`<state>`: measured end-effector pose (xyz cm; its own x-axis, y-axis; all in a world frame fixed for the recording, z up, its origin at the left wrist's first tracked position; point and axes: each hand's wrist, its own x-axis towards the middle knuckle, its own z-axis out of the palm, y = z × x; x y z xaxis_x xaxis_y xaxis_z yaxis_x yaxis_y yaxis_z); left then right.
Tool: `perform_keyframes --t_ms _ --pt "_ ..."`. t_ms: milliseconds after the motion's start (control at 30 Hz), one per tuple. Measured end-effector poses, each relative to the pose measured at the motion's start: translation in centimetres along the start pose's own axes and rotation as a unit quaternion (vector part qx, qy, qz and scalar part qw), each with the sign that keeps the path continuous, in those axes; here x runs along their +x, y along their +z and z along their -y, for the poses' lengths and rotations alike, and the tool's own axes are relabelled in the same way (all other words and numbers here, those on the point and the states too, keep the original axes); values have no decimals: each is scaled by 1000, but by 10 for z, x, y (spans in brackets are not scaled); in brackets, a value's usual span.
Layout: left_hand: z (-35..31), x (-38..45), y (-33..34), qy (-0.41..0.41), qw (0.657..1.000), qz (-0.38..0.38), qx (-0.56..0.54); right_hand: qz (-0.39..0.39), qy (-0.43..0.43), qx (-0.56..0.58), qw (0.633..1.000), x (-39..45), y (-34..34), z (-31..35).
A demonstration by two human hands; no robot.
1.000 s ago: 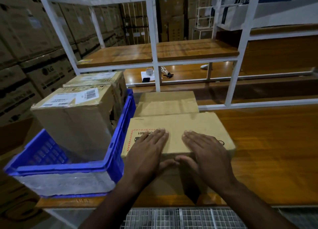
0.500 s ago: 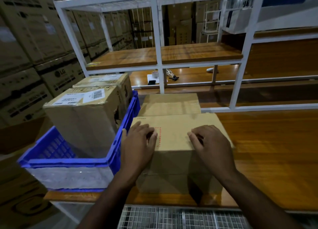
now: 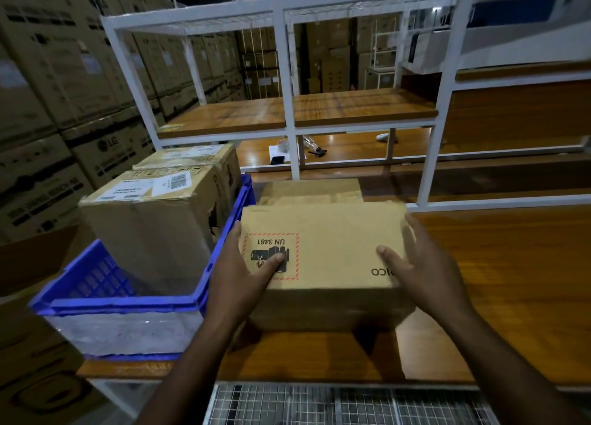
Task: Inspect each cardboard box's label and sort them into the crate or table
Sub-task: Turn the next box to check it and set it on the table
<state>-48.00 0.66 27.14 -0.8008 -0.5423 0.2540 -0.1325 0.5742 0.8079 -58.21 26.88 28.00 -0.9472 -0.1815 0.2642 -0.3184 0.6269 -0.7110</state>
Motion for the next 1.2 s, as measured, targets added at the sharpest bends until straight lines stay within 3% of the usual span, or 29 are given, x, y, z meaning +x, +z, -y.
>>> perform_keyframes --t_ms 333,433,600,767,933,1067,1200 --pt "35 -59 11 3 997 -52 -54 -8 -10 64 998 -47 3 -26" --pt "34 -67 7 24 998 -56 -13 14 -13 29 999 -57 -5 -26" --pt "56 -80 9 79 991 -61 85 37 -51 -125 990 -77 -1 -30" --pt "86 -87 17 68 990 3 120 55 -81 -155 983 -94 25 -59" --pt "90 -90 26 70 974 33 214 75 -69 -199 975 -93 39 -71" --pt "79 -78 31 186 950 31 250 86 -80 -270 956 -85 42 -65" --pt "56 -63 47 246 899 117 343 118 -132 -305 936 -78 53 -50"
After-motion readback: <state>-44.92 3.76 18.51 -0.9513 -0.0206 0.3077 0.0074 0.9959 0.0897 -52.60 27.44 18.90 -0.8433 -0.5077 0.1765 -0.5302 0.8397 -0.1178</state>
